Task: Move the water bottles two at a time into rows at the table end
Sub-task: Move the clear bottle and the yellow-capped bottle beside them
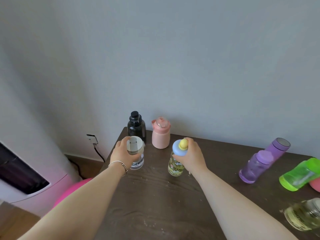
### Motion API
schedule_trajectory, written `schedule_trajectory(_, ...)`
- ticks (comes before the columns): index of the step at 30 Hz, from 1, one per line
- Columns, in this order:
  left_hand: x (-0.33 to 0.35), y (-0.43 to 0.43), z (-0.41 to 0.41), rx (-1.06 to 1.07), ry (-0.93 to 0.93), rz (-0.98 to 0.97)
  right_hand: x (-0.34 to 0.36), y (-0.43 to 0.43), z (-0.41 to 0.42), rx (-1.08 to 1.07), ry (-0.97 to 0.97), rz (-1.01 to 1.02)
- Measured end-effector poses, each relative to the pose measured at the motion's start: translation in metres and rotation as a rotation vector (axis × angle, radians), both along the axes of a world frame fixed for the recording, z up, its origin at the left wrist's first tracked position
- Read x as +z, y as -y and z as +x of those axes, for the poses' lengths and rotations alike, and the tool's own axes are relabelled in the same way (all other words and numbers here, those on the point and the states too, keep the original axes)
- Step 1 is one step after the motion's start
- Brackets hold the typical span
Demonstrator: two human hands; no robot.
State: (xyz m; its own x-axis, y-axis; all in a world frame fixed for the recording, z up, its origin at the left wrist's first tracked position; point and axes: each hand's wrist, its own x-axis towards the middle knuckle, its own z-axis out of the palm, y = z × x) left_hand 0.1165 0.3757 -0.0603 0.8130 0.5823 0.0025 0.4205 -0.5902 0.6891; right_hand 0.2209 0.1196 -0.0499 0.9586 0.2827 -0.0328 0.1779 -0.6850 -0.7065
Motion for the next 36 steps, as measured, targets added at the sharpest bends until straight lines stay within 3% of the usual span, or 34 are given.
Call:
schedule_trajectory(3, -0.012, -0.049, 0.008, -0.04, -0.034, -0.017, -0.01, -0.052, 0.006, -0.011, -0.007, -0.012)
schedule_trajectory(14, -0.038, -0.09, 0.041, -0.252, -0.033, -0.068, -0.036, -0.12, 0.011, -0.103, 0.012, -0.065)
schedule_trajectory(36, -0.062, -0.11, 0.056, -0.326, -0.031, -0.079, -0.046, -0.138, -0.002, -0.171, 0.02, -0.099)
